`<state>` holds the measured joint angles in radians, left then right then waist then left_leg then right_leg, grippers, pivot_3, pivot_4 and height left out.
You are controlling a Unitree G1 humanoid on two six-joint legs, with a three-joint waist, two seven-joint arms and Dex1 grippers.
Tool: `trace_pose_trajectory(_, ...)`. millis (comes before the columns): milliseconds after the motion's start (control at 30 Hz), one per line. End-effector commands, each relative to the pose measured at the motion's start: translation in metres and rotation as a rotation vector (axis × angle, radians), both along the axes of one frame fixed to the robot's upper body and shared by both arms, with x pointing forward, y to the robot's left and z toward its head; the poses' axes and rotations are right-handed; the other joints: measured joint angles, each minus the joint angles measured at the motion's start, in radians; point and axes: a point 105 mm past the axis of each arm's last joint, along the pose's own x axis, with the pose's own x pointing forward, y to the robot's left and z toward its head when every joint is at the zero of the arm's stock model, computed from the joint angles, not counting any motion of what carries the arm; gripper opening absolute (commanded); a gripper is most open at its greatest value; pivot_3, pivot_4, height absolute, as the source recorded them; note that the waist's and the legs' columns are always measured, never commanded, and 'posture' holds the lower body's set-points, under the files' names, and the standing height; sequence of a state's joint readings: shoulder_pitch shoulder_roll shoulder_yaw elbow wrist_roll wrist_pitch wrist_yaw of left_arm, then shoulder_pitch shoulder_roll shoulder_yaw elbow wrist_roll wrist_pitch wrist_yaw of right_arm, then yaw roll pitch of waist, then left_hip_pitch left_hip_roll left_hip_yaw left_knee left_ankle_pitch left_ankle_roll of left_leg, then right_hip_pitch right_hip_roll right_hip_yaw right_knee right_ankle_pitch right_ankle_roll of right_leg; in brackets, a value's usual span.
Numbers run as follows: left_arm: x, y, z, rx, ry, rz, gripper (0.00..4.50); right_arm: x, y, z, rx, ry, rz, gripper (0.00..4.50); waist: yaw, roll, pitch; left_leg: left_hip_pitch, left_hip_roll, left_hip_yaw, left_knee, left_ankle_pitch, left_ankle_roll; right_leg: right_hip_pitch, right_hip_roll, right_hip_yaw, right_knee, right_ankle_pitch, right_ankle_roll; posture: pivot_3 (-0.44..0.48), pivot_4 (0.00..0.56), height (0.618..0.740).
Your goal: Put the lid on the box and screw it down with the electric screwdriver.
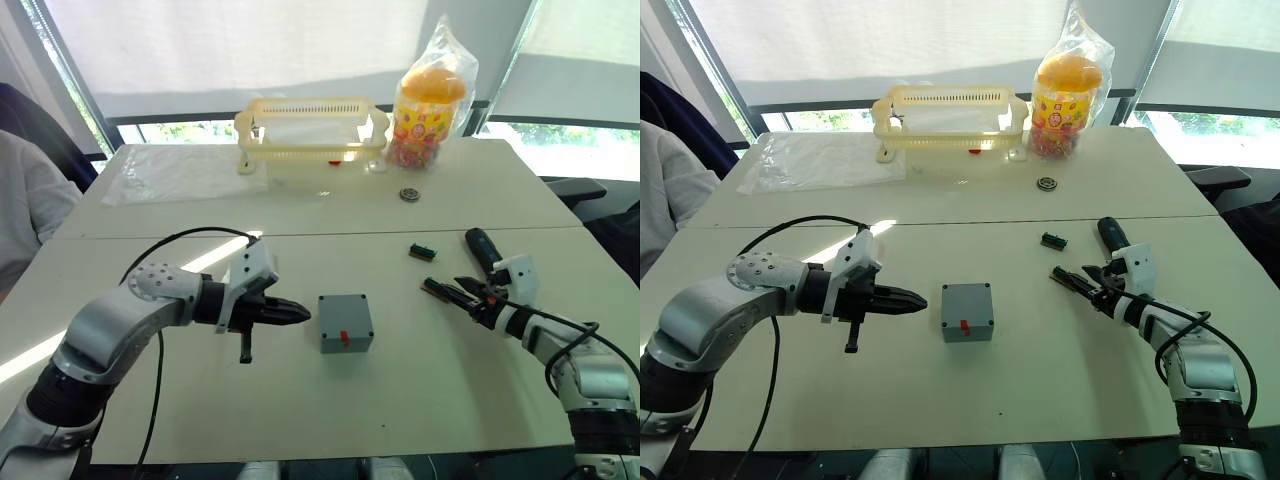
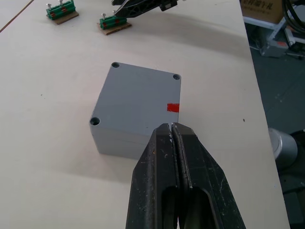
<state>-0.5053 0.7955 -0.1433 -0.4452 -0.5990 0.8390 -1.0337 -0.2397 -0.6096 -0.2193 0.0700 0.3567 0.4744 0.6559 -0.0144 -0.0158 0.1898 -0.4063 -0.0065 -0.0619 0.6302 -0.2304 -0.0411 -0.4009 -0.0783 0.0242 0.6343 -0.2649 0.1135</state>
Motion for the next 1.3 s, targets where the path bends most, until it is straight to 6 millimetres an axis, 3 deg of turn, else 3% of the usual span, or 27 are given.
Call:
trace_pose_trajectory(33, -0.002, -0.001, 0.004, -0.001, -0.029, -0.015, 0.00, 0.004, 0.005, 0.016, -0.018, -0.063, 0.025, 2.11, 0.000, 0.000, 0.000, 0.000, 0.000, 0.000, 0.000, 0.000, 0.000, 0.000, 0.000, 0.000, 0.000, 0.000, 0.000, 0.000, 0.150, 0.740)
trace_pose_trajectory(267, -0.003, 0.000, 0.003, 0.001, -0.028, -0.008, 0.00, 0.006, 0.005, 0.012, -0.023, -0.058, 0.032, 2.11, 0.000, 0.000, 0.000, 0.000, 0.000, 0.000, 0.000, 0.000, 0.000, 0.000, 0.000, 0.000, 0.000, 0.000, 0.000, 0.000, 0.150, 0.740)
trace_pose_trajectory(333, -0.003, 0.000, 0.002, 0.002, -0.027, -0.007, 0.00, 0.007, 0.005, 0.012, -0.025, -0.061, 0.034, 1.58, 0.000, 0.000, 0.000, 0.000, 0.000, 0.000, 0.000, 0.000, 0.000, 0.000, 0.000, 0.000, 0.000, 0.000, 0.000, 0.000, 0.150, 0.740)
trace_pose_trajectory(433, -0.004, 0.000, 0.001, 0.006, -0.026, -0.006, 0.00, 0.007, 0.006, 0.012, -0.025, -0.064, 0.038, 0.25, 0.000, 0.000, 0.000, 0.000, 0.000, 0.000, 0.000, 0.000, 0.000, 0.000, 0.000, 0.000, 0.000, 0.000, 0.000, 0.000, 0.150, 0.740)
trace_pose_trajectory(467, -0.004, 0.001, 0.001, 0.007, -0.026, -0.005, 0.00, 0.007, 0.006, 0.012, -0.025, -0.064, 0.039, 0.06, 0.000, 0.000, 0.000, 0.000, 0.000, 0.000, 0.000, 0.000, 0.000, 0.000, 0.000, 0.000, 0.000, 0.000, 0.000, 0.000, 0.150, 0.740)
trace_pose_trajectory(800, -0.002, 0.001, -0.001, 0.014, -0.031, -0.003, 0.00, 0.007, 0.005, 0.009, -0.023, -0.065, 0.042, 0.06, 0.000, 0.000, 0.000, 0.000, 0.000, 0.000, 0.000, 0.000, 0.000, 0.000, 0.000, 0.000, 0.001, 0.000, 0.000, 0.000, 0.150, 0.740)
trace_pose_trajectory(1300, -0.001, -0.001, -0.004, 0.015, -0.037, -0.012, 0.00, 0.004, 0.001, 0.022, 0.007, -0.131, 0.016, 0.06, 0.000, 0.000, 0.000, 0.000, 0.000, 0.000, 0.001, 0.000, 0.000, 0.000, 0.000, 0.000, 0.001, 0.000, 0.000, 0.000, 0.150, 0.740)
